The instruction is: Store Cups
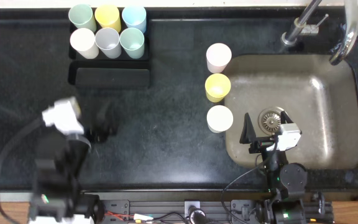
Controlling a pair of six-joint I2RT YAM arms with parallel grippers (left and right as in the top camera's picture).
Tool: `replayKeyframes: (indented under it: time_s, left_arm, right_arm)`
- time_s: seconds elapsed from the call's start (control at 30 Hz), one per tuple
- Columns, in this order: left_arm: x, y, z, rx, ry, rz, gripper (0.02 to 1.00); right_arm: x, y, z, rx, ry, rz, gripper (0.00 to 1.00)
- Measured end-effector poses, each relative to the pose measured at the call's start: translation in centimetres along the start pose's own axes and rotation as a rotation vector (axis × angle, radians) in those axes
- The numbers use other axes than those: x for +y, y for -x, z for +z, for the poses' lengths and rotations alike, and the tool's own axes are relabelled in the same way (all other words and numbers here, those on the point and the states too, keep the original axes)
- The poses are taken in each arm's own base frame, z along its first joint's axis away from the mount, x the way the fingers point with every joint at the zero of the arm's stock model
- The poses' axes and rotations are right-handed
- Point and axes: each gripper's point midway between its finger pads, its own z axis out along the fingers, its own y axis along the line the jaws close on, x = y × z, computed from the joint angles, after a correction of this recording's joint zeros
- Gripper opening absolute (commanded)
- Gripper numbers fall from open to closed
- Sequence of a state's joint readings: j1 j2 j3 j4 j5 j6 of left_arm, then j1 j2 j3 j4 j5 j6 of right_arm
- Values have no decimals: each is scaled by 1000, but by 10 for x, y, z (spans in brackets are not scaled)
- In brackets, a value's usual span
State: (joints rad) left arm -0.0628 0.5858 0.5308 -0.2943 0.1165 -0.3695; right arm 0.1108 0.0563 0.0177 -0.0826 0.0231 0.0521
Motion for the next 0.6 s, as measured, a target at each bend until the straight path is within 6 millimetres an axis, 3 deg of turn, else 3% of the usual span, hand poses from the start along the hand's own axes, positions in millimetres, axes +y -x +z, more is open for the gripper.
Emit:
replayKeyframes:
  time_s: [0.17,0.23,0.33,0.47,0.6]
  left_arm:
    - [-50,54,39,394,8,-69,1000]
    - [-79,75,65,491,-2,-55,1000]
    - [-129,87,106,600,-20,-4,1000]
    - [-186,65,150,696,-38,40,1000]
    - [-212,20,181,775,-1,32,1000]
  right_arm:
    - [0,0,0,0,0,0,998]
    - [0,0,0,0,0,0,996]
    - [0,0,0,1,0,0,998]
    - [0,0,0,1,0,0,998]
    - [0,0,0,1,0,0,993]
